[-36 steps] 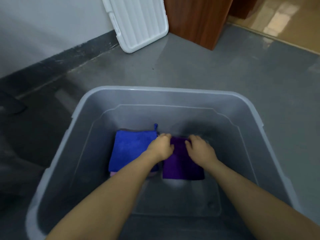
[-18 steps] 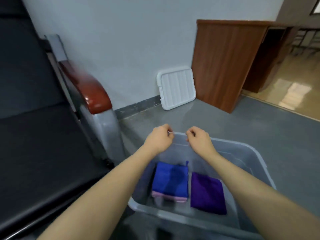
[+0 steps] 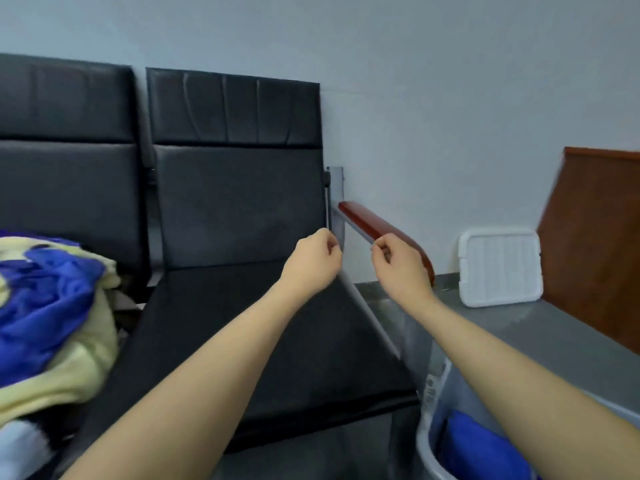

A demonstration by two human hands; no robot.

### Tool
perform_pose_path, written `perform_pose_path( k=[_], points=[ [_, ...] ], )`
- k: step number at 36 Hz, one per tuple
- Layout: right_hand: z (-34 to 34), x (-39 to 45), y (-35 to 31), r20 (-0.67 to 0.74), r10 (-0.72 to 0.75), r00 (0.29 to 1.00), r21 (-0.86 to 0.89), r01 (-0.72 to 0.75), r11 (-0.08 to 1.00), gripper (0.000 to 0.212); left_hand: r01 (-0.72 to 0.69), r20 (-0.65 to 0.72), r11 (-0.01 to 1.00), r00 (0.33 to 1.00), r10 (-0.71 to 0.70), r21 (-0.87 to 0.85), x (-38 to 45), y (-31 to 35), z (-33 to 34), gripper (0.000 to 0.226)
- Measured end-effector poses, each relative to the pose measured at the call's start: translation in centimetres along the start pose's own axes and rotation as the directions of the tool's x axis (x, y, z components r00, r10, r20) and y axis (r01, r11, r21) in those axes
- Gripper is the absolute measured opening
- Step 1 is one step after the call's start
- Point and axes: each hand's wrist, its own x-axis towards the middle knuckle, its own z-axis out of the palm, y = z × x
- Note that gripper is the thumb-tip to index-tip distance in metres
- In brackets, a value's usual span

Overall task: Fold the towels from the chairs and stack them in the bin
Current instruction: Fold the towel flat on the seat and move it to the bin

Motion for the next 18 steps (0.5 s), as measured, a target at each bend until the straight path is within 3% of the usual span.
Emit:
perform_pose_path(
  k=[9, 18],
  points=[
    [11.6, 0.7, -10.1, 0.23, -0.071, 0.971, 0.146, 0.038, 0.989, 0.012, 0.237, -0.169, 0.964, 0.962, -0.216, 0.117, -1.9, -9.7, -11.3, 0.018],
    [22.2, 0.2, -18.5, 0.434, -0.271, 0.859, 0.324, 0.132, 0.937, 0.01, 0.475, -0.383, 0.853, 0.845, -0.373, 0.218, -5.1, -18.8, -18.6, 0.015]
  ],
)
